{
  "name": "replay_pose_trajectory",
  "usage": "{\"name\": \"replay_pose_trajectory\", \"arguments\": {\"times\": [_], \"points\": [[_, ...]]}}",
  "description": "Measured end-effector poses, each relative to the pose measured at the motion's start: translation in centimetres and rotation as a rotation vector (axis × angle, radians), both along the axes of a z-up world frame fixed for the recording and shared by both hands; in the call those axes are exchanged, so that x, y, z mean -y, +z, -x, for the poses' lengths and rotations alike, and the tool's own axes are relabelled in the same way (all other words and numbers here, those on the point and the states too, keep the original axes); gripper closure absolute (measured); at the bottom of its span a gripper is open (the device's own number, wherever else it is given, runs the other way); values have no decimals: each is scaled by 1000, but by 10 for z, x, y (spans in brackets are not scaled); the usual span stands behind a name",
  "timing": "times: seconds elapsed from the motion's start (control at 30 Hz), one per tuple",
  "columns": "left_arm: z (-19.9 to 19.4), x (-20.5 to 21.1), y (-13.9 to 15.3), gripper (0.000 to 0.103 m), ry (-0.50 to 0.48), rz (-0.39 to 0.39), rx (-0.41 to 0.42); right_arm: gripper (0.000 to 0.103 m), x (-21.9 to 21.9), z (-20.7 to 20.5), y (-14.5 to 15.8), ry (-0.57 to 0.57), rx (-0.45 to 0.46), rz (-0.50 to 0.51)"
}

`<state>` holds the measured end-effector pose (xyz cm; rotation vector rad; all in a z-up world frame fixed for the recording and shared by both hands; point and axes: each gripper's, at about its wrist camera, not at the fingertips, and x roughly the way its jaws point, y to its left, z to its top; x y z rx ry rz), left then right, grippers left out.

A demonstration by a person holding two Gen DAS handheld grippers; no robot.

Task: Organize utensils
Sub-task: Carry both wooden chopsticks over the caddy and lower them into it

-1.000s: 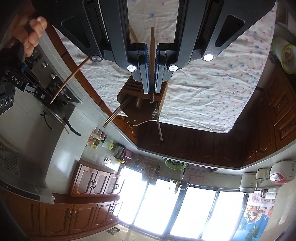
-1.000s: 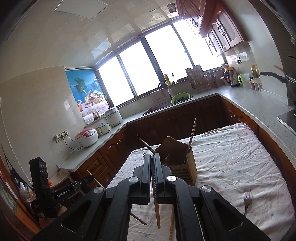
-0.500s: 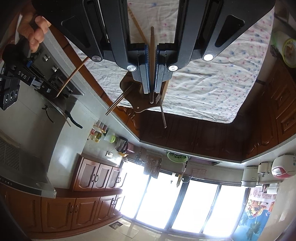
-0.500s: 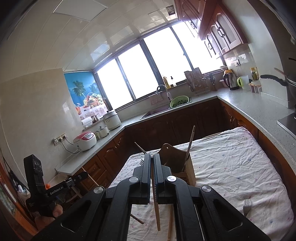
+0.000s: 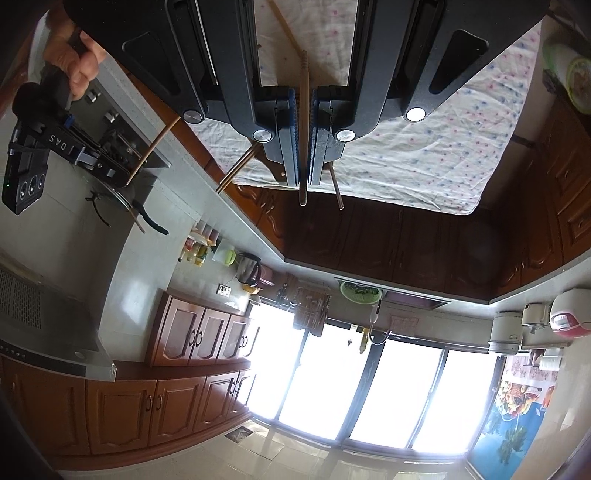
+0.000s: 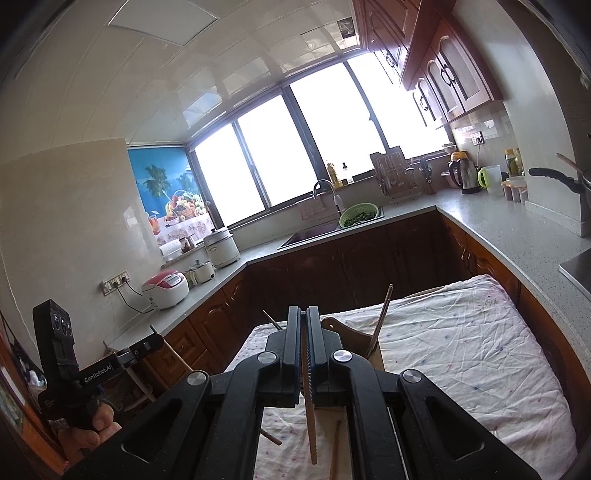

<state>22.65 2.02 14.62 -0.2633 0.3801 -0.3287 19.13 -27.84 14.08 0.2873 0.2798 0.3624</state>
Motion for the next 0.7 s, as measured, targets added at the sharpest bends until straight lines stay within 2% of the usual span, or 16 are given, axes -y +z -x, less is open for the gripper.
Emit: {"name": "replay_pose_trajectory", "arguments": {"times": [0.4,0.7], "points": [[-34,6,29,99,12,12,66,101,5,-31,28,-28,60,1],[-78,13,39,99,41,19,96,101,4,-73,42,-58,88,12]]}}
